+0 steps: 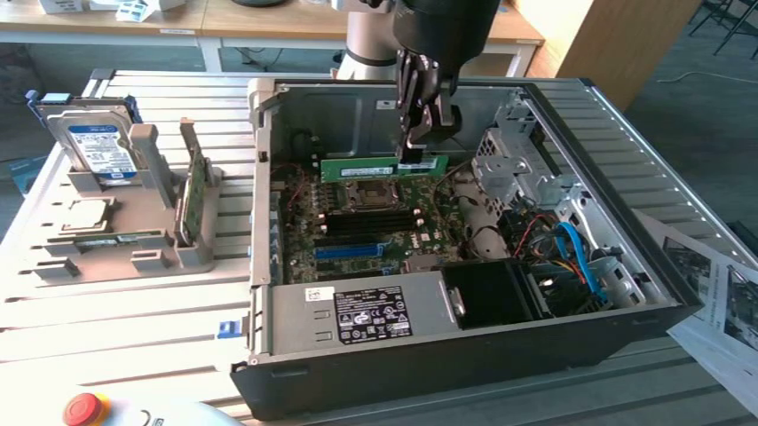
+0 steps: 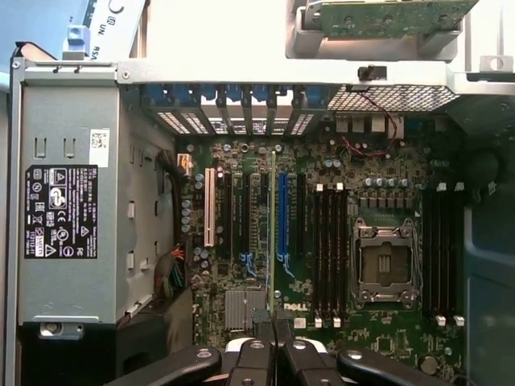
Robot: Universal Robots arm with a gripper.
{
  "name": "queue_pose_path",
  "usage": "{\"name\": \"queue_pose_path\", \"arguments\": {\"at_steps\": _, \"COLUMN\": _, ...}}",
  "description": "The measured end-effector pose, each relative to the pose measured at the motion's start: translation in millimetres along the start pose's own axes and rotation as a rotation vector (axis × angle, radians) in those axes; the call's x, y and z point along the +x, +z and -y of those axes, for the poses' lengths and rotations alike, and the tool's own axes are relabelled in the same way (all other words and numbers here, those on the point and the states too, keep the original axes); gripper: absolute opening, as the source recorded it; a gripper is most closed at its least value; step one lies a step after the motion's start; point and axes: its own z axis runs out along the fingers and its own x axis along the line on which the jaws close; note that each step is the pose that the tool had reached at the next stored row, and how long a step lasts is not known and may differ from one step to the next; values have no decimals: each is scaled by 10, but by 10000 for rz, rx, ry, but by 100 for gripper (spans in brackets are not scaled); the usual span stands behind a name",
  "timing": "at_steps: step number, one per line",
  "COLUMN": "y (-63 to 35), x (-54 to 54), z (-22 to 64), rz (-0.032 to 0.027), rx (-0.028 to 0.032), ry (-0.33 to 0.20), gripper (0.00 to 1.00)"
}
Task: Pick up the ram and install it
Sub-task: 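Pick up the ram and move it above insertion slot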
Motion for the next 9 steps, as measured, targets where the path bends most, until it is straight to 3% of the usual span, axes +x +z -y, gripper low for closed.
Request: {"name": "queue_pose_path", "arguments": {"at_steps": 9, "y": 1, "x": -89, "z": 37, "rz": 1, "rx": 1, "ry": -2, "gripper": 12}}
